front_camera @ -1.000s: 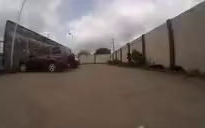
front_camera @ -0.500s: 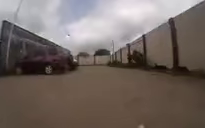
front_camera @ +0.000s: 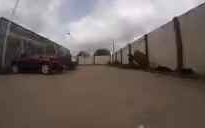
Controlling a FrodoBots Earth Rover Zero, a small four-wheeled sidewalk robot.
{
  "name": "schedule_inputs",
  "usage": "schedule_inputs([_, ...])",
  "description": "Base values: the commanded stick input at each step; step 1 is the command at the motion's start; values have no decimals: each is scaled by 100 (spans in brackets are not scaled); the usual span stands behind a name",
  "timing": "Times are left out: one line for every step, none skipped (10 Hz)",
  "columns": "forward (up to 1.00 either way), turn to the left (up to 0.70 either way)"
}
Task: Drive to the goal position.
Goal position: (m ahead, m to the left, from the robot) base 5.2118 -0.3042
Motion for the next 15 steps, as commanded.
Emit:
schedule_inputs([70, 0])
schedule_inputs([70, 0])
schedule_inputs([70, 0])
schedule_inputs([70, 0])
schedule_inputs([70, 0])
schedule_inputs([70, 0])
schedule_inputs([70, 0])
schedule_inputs([70, 0])
schedule_inputs([70, 0])
schedule_inputs([70, 0])
schedule_inputs([70, 0])
schedule_inputs([70, 0])
schedule_inputs([70, 0])
schedule_inputs([70, 0])
schedule_inputs([70, 0])
